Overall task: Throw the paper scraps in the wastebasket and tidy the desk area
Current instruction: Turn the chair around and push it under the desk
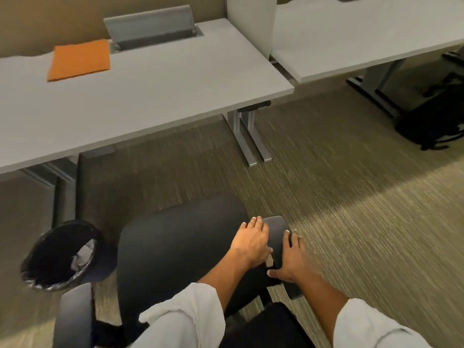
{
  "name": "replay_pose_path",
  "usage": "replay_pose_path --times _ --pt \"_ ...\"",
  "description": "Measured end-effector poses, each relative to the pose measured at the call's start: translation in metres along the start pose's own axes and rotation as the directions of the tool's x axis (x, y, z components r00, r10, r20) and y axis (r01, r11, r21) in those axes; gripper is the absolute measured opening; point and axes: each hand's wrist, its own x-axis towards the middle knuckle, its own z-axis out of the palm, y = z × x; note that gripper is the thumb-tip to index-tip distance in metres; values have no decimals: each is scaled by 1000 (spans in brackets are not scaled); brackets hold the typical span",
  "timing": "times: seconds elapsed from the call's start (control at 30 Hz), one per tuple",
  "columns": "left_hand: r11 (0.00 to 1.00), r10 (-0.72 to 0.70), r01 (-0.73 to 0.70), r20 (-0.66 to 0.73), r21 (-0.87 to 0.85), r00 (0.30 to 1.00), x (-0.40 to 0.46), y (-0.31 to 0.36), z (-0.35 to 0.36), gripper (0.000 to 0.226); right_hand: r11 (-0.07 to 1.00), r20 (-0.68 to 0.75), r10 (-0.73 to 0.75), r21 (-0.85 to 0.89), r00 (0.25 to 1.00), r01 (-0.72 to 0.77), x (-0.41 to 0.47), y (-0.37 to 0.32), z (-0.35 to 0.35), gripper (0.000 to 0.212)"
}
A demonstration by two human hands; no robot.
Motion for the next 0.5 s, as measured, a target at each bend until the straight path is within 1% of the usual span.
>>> replay_pose_path --times 0.1,0.2,0.37,0.5 --pt "998 -55 53 -69 -27 996 -29 -5 -21 66 994 -42 -105 16 994 105 -15 -20 -19 135" --pt "995 -104 102 -121 -21 987 -67 -9 -49 65 980 -58 -198 -28 978 197 -46 -37 -48 127" --pt "979 -197 204 -228 7 953 -119 -11 -86 63 954 -68 -294 -77 954 288 -94 -56 -84 115" --pt "967 -239 252 -259 19 936 -158 -9 -100 64 938 -59 -341 -91 938 336 -129 -67 -99 110"
